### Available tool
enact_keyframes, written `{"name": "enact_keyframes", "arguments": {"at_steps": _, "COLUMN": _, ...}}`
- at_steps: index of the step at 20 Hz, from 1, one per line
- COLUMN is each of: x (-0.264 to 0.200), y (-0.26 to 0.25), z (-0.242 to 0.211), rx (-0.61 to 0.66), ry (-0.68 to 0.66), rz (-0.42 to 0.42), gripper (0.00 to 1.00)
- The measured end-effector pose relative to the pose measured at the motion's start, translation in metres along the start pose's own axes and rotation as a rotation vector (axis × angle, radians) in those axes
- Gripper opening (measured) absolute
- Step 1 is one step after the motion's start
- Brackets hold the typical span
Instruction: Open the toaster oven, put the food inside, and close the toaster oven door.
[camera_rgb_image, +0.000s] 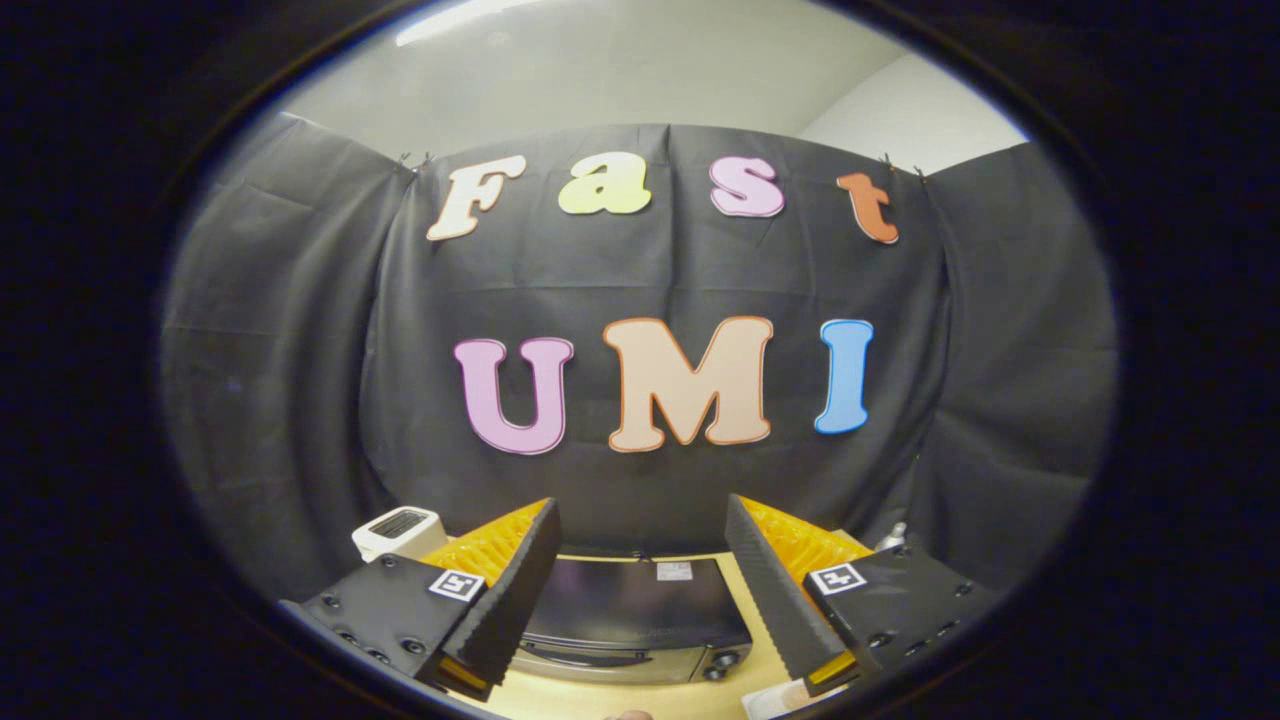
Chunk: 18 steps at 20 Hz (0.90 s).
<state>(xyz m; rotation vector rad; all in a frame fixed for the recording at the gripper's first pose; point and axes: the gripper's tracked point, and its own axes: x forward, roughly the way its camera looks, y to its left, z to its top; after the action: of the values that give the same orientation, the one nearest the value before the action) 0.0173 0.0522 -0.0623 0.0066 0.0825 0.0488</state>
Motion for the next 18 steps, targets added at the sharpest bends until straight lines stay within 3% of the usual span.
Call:
{"name": "enact_keyframes", "arguments": {"at_steps": 12, "x": 0.05, "y": 0.049, "z": -0.17, "rx": -0.046, "ry": 0.288, "rz": -0.013, "gripper": 1.0}}
{"name": "enact_keyframes", "arguments": {"at_steps": 18, "x": 0.05, "y": 0.045, "z": -0.223, "rx": -0.034, "ry": 0.389, "rz": -0.045, "gripper": 1.0}}
